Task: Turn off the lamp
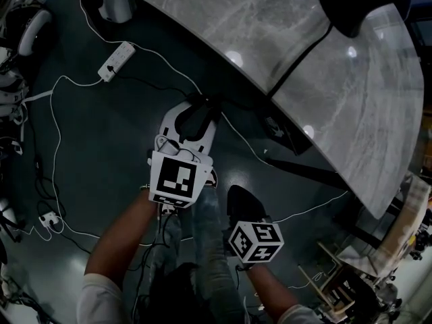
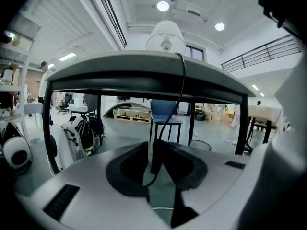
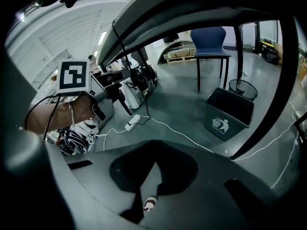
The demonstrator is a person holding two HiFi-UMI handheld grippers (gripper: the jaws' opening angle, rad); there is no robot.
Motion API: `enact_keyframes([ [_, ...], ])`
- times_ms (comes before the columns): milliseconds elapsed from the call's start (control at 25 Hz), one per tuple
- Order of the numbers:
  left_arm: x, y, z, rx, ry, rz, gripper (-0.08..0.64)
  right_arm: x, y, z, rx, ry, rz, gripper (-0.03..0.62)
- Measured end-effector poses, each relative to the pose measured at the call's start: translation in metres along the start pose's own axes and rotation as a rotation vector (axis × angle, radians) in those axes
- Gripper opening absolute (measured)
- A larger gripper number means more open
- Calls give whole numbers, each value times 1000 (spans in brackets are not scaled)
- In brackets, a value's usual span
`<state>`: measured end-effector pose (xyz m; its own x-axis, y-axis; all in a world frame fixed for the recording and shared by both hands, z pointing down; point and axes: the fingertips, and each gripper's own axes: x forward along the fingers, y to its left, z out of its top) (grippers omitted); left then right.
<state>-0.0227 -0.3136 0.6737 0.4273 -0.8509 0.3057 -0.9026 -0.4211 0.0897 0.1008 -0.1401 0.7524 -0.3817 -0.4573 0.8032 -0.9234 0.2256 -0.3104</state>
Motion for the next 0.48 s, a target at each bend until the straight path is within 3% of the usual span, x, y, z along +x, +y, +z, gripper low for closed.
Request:
enact_keyframes([
  [240, -15, -3, 3, -36, -34, -5, 77, 2, 4, -1, -5, 2, 3, -2],
  [480, -39, -9, -29, -94, 36, 12, 71, 5, 7, 2, -4, -2, -3, -2],
])
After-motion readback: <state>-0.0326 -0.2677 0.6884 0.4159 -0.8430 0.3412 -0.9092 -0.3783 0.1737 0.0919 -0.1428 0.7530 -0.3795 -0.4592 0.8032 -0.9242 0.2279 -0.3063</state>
